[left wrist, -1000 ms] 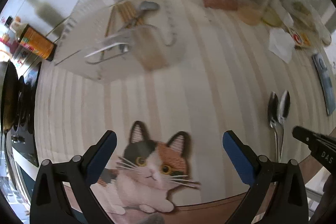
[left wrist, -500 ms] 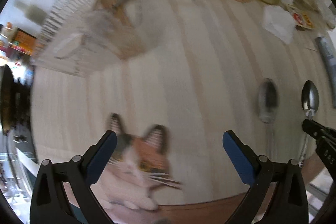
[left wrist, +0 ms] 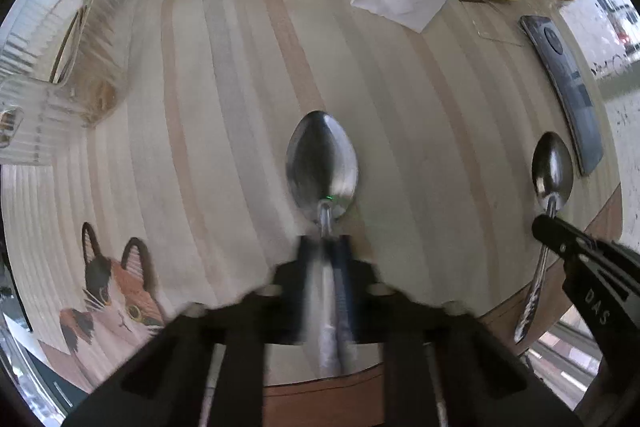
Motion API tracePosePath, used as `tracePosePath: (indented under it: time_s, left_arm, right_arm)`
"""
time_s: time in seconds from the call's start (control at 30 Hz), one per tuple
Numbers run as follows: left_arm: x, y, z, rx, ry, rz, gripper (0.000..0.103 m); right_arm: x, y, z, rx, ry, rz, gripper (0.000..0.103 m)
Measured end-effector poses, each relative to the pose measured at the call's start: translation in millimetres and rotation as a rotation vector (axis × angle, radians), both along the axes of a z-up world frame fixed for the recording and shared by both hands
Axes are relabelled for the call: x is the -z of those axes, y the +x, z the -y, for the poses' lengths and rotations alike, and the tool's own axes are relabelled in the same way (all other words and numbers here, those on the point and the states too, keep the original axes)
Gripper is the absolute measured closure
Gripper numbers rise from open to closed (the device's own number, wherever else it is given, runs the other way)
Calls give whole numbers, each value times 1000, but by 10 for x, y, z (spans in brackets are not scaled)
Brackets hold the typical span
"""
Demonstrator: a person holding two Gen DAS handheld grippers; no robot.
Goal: Organize utensils
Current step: 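Grasp a spoon by its handle with the right tool while the left grasps another spoon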
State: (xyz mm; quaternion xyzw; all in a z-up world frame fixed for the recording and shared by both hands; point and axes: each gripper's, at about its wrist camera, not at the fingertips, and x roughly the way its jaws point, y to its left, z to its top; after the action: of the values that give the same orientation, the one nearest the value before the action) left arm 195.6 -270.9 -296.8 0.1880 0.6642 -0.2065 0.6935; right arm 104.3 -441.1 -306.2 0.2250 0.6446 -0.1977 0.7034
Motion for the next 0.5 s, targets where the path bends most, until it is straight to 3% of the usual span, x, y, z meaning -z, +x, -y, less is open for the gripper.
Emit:
tracePosePath:
  time_s: [0.2,0.5]
  left_arm:
    - [8,64,-404,-33,44,57,99]
    - [-38,226,-1198,-190,79,101,102]
  right_arm:
    - [63,266,-408,-89,8,-1,100]
    - [59,522,-1005,-240,42,33,100]
